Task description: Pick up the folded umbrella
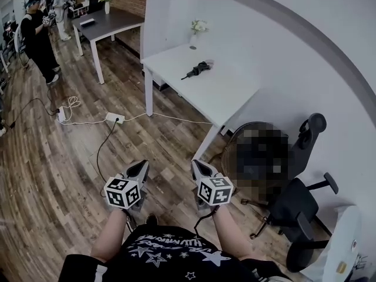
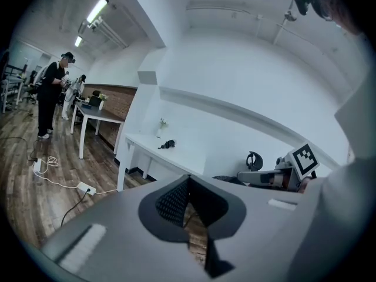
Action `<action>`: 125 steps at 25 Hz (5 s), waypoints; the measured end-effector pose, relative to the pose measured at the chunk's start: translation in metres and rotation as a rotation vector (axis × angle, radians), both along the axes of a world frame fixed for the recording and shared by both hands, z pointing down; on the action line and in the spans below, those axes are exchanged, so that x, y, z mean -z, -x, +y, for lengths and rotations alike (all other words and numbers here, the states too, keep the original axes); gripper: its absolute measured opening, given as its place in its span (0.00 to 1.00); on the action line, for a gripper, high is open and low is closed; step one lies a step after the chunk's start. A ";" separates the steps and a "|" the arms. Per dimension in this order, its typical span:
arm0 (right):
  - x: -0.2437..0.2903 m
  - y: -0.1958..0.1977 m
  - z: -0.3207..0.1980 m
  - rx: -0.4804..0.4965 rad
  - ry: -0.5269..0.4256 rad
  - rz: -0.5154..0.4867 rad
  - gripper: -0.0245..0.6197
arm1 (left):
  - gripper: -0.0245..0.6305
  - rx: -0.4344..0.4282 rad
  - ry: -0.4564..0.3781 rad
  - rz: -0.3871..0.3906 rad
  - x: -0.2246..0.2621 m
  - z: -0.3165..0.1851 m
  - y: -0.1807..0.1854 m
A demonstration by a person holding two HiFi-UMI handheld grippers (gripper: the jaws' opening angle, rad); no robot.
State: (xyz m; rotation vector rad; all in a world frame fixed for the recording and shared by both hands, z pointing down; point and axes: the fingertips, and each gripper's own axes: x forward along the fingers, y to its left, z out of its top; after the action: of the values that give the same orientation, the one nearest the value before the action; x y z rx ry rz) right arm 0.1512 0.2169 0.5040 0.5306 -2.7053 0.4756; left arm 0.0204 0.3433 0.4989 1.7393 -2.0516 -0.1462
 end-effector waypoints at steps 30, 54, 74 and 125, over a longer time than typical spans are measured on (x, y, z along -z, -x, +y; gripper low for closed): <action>-0.044 0.137 -0.132 -0.096 0.067 -0.020 0.06 | 0.04 0.030 0.056 0.017 -0.034 -0.090 0.154; -0.049 0.205 -0.389 -0.132 0.115 -0.033 0.06 | 0.04 -0.015 0.077 0.004 -0.022 -0.350 0.224; -0.063 0.197 -0.468 -0.235 0.153 -0.045 0.06 | 0.04 -0.092 0.072 -0.005 -0.018 -0.458 0.246; -0.084 0.203 -0.641 -0.848 0.194 0.024 0.06 | 0.61 -0.657 0.675 0.167 -0.157 -0.780 0.273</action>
State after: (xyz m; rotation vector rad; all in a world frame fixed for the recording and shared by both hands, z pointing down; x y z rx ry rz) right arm -0.0515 -0.4242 0.5878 1.6021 -2.2549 0.9076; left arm -0.2529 -0.4365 0.6556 1.7518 -1.1230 0.5220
